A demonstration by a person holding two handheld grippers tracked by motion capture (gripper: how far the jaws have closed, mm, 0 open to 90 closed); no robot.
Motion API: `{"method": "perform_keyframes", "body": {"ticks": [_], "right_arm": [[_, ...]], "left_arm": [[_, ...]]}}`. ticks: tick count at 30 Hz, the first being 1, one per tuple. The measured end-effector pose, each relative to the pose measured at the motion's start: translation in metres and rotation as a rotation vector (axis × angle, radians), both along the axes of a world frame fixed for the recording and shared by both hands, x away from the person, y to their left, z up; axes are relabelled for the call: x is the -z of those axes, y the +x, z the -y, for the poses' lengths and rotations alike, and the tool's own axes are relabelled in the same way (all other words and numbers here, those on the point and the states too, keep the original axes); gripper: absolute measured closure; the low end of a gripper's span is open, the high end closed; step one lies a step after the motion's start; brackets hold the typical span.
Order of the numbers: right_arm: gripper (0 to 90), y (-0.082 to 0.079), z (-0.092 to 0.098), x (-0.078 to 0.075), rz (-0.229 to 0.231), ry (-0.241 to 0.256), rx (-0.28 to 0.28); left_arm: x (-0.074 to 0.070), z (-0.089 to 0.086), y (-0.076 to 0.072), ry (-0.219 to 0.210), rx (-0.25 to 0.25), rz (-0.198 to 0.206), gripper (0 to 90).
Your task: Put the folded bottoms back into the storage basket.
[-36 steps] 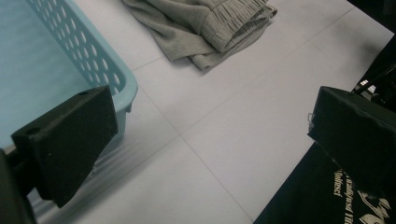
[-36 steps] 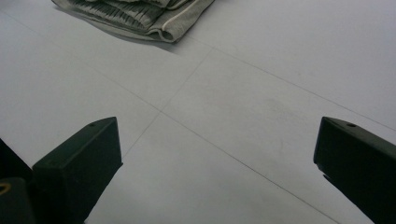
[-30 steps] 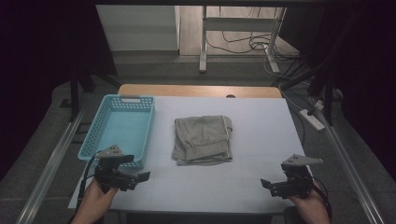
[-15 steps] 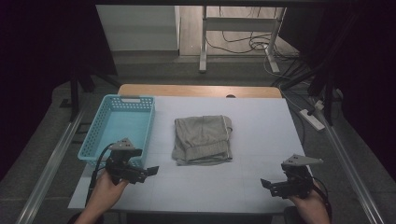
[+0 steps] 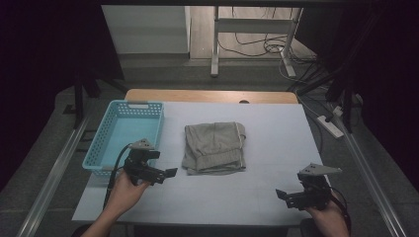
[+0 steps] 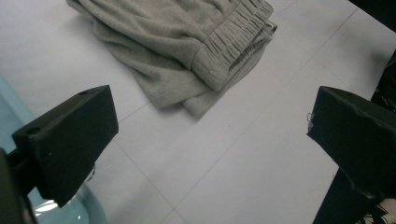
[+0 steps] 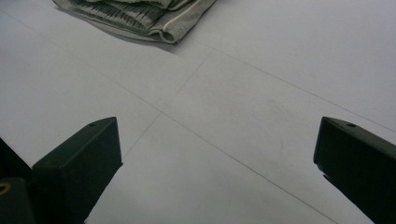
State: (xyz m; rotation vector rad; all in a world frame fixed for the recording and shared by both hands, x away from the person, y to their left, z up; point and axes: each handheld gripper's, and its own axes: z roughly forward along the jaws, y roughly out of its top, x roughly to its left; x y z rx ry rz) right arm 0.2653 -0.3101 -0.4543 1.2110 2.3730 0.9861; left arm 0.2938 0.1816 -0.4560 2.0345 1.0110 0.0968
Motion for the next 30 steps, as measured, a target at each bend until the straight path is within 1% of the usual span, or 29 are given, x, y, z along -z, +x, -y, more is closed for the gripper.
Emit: {"method": "perform_keyframes", "body": {"ticks": [1, 5, 7, 9, 15, 16, 18, 20, 25, 30], "right_arm": [[1.3, 0.000, 0.000, 0.000, -0.002, 0.001, 0.001], [1.3, 0.000, 0.000, 0.000, -0.002, 0.004, 0.001], [1.2, 0.000, 0.000, 0.000, -0.003, 0.004, 0.001], [1.3, 0.000, 0.000, 0.000, -0.004, 0.003, 0.000], [1.3, 0.000, 0.000, 0.000, -0.004, 0.001, -0.003], [1.3, 0.001, 0.000, 0.000, -0.004, 0.001, -0.003], [1.2, 0.001, 0.000, 0.000, -0.004, 0.000, -0.003], [1.3, 0.001, 0.000, 0.000, -0.005, 0.000, -0.003], [1.3, 0.001, 0.000, 0.000, -0.011, 0.003, 0.000], [1.3, 0.001, 0.000, 0.000, -0.013, 0.000, -0.001]], "left_arm": [[0.001, 0.003, 0.003, 0.007, -0.005, 0.005, 0.9], [0.002, 0.005, 0.009, 0.006, -0.002, 0.005, 0.5], [0.003, 0.007, 0.011, 0.019, -0.012, 0.012, 0.0], [0.004, 0.010, 0.014, 0.033, -0.008, 0.016, 0.0], [0.007, 0.018, 0.024, 0.045, -0.006, 0.004, 0.0], [0.007, 0.020, 0.028, 0.044, 0.001, -0.011, 0.0], [0.008, 0.021, 0.030, 0.037, 0.003, -0.018, 0.1], [0.008, 0.024, 0.033, 0.036, 0.008, -0.017, 0.1], [0.009, 0.033, 0.041, 0.056, 0.001, -0.005, 0.2], [0.016, 0.044, 0.052, 0.072, -0.001, -0.017, 0.1]]}}
